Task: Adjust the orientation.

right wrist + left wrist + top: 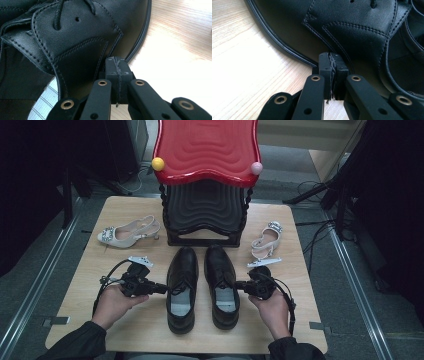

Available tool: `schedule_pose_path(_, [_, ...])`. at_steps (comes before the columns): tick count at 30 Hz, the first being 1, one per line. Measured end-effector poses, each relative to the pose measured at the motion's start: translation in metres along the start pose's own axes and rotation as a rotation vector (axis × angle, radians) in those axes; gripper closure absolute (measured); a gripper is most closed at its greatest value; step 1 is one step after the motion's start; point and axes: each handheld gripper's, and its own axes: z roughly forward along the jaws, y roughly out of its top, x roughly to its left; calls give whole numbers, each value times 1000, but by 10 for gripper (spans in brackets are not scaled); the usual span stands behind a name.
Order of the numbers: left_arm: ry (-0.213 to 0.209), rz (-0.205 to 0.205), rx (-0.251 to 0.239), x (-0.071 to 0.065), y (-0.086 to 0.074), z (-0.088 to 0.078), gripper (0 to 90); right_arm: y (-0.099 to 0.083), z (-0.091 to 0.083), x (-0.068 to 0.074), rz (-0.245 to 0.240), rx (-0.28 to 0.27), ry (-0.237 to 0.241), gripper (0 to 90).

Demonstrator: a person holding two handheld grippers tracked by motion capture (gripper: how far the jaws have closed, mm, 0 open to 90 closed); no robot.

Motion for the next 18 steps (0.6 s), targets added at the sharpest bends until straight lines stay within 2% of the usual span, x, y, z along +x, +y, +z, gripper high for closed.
schedule_pose_path(6, [-2, 25, 9, -6, 2, 5, 888, 4, 6, 6, -15, 1, 6, 900])
schedule_pose_path(7, [-17, 39, 17, -9, 2, 7, 888, 5, 6, 8, -18, 3, 4, 900])
schedule_pose_path(10, [-19, 53, 22, -13, 3, 9, 888, 5, 6, 8, -16, 3, 3, 900])
schedule_pose_path(13, [-40, 71, 27, -18, 3, 14, 887, 5, 6, 7, -18, 2, 3, 900])
schedule_pose_path(16, [-32, 90, 34, -24, 4, 17, 896, 5, 6, 7, -15, 0, 2, 900])
schedule_pose_path(18, [-32, 80, 29, -25, 4, 18, 899, 5, 5, 6, -14, -6, 11, 900])
